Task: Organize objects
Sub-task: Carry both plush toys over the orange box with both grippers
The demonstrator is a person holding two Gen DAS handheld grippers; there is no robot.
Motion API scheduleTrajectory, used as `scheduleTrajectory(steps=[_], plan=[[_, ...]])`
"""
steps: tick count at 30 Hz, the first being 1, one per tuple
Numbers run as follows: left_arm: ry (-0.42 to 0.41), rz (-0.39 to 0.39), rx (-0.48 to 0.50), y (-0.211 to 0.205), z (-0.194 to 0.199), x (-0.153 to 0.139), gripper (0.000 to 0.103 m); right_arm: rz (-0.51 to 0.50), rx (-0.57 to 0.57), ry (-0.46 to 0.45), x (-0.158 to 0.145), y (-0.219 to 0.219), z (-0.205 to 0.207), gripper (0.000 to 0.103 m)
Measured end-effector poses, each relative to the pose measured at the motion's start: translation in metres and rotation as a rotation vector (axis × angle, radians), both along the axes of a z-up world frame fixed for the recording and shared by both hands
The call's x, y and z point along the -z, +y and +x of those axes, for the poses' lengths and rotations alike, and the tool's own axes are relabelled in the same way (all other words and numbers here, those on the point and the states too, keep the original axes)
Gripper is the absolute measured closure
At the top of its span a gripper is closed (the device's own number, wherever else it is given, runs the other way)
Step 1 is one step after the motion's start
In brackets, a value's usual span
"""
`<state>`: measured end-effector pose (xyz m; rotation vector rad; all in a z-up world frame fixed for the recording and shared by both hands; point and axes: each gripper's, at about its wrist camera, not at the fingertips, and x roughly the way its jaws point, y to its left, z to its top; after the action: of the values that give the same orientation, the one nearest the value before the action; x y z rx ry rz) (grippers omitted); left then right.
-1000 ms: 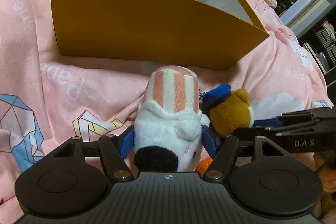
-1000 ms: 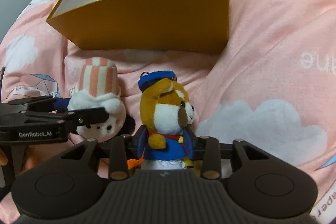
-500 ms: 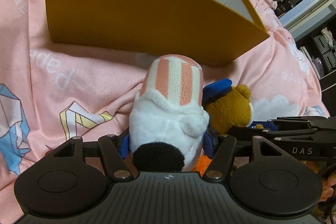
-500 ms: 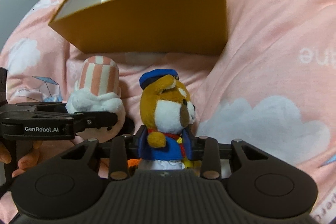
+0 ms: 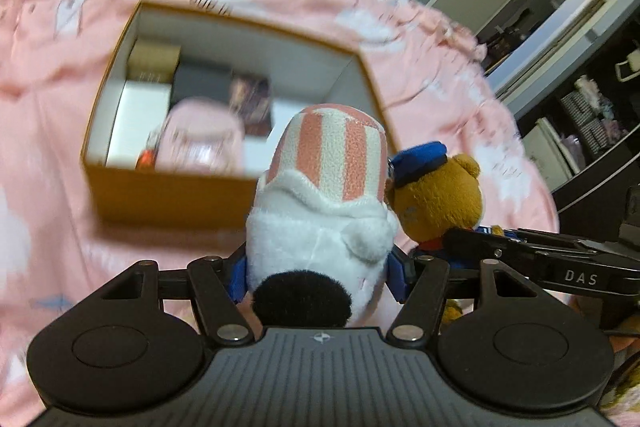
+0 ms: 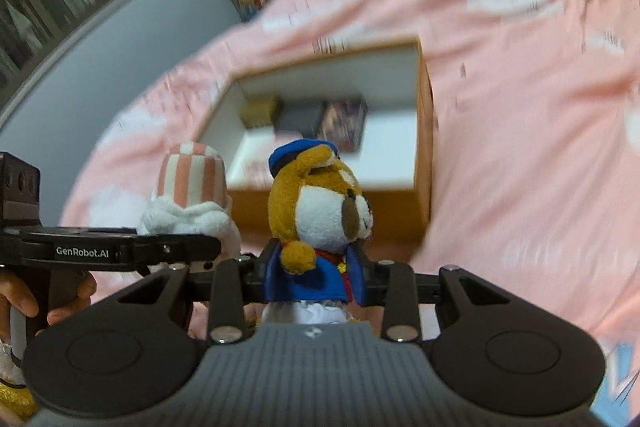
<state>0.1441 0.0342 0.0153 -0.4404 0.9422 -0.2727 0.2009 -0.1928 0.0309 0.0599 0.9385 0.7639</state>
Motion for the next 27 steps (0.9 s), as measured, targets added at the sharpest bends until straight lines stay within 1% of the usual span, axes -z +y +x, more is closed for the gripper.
scheduleTrajectory(steps=[2,4,7,10,13,14,18,21,23,27], plan=[[-0.029,-0.001,0.005,-0.001,0.012,-0.014,0.030,0.030,0.010,-0.040,-0.015,0.002,0.008,0.066],[-0.065,0.021,0.004,-0.005,0.025,-0.025,0.030,0.046,0.024,-0.076,-0.027,0.005,0.018,0.066],[-0.108,0.036,0.003,-0.007,0.045,-0.039,0.030,0.087,0.042,-0.098,-0.040,0.012,0.035,0.066],[-0.105,0.034,0.016,-0.009,0.069,-0.041,0.030,0.109,0.054,-0.116,-0.046,0.021,0.055,0.066],[-0.062,0.050,0.012,-0.011,0.095,-0.024,0.030,0.079,0.080,-0.093,-0.036,0.032,0.079,0.066],[-0.041,0.056,0.012,-0.012,0.103,-0.014,0.030,0.058,0.090,-0.080,-0.029,0.037,0.088,0.066],[0.044,0.036,0.008,-0.010,0.127,0.020,0.030,-0.026,0.106,-0.017,0.007,0.052,0.112,0.066],[0.102,0.014,0.018,-0.010,0.138,0.042,0.030,-0.063,0.102,0.034,0.029,0.058,0.120,0.066],[0.126,0.015,0.023,-0.009,0.144,0.052,0.030,-0.087,0.096,0.061,0.038,0.064,0.123,0.066],[0.173,0.013,0.026,-0.009,0.152,0.067,0.030,-0.126,0.093,0.086,0.052,0.072,0.126,0.066]])
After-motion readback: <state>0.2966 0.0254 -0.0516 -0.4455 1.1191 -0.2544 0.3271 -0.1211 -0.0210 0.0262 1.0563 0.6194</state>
